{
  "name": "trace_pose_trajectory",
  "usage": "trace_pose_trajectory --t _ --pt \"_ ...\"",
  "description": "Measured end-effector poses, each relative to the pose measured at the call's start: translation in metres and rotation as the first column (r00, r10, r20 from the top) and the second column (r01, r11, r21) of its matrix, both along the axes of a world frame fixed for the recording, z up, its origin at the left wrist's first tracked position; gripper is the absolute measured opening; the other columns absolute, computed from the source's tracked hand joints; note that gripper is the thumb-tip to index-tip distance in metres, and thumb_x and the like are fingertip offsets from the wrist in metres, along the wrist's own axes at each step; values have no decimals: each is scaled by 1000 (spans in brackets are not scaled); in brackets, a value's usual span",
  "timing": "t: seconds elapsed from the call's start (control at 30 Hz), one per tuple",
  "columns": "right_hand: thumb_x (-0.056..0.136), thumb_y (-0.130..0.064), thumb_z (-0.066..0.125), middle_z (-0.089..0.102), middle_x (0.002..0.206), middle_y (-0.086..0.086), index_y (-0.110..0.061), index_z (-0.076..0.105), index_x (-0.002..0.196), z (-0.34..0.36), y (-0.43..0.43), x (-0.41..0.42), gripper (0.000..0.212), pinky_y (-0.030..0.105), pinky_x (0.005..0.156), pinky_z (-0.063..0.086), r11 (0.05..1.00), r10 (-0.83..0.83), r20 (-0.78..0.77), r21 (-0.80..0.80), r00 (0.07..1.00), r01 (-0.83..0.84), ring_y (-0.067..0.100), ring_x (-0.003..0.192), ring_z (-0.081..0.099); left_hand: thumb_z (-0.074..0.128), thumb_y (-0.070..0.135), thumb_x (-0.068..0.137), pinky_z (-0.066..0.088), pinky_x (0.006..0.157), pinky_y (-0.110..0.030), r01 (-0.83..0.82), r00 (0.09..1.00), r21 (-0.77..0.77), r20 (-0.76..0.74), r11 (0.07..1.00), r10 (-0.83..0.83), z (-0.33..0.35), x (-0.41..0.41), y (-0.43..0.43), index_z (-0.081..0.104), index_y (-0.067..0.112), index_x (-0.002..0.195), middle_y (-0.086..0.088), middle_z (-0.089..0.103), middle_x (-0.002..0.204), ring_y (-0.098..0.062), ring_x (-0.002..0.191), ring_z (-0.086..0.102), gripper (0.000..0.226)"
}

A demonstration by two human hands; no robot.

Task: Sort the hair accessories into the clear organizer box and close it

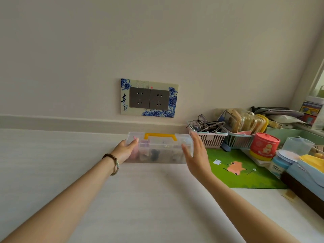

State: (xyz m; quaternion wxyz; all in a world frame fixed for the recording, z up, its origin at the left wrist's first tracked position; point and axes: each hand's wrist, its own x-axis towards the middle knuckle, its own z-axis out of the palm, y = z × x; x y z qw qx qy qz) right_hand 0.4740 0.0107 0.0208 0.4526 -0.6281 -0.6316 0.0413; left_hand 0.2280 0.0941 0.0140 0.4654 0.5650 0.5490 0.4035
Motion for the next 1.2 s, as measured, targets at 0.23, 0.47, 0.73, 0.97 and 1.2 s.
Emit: trace_pose_trajectory --t 0.23,0.47,0.73,0.97,1.2 --pt "92 -59 18 -13 155 -8 -29 -6 147 -18 -6 22 66 25 114 -20 990 128 708 -54 695 -127 12 142 -19 59 88 37 42 100 -46 -30 994 60 -107 998 36 -8 2 24 35 22 135 -5 55 129 -26 115 54 121" --pt "91 -59 19 -18 154 -6 -26 -13 146 0 46 41 72 28 116 -11 972 229 738 -211 635 -106 11 142 -19 62 65 69 37 103 -45 -108 988 45 -110 993 112 12 32 47 25 11 141 -10 43 140 -30 123 45 97" --pt "89 -61 20 -12 157 -4 -24 -10 147 4 87 54 75 28 114 -12 967 241 746 -240 621 -87 13 143 -15 60 53 78 39 102 -47 -113 989 67 -88 991 119 13 51 88 31 10 137 -11 46 137 -30 121 46 79" --pt "84 -66 16 -18 155 -7 -26 -13 147 0 103 56 80 28 113 -12 964 251 719 -244 648 -103 12 142 -18 59 49 81 36 103 -45 -136 985 87 -92 987 144 12 57 103 22 11 142 -12 38 143 -31 127 40 81" --pt "76 -72 10 -18 153 -9 -27 -10 147 6 98 52 87 30 113 -11 958 261 686 -274 680 -91 11 142 -17 55 49 83 36 101 -46 -147 983 53 -101 988 152 16 60 96 20 11 143 -13 37 144 -33 127 40 79"
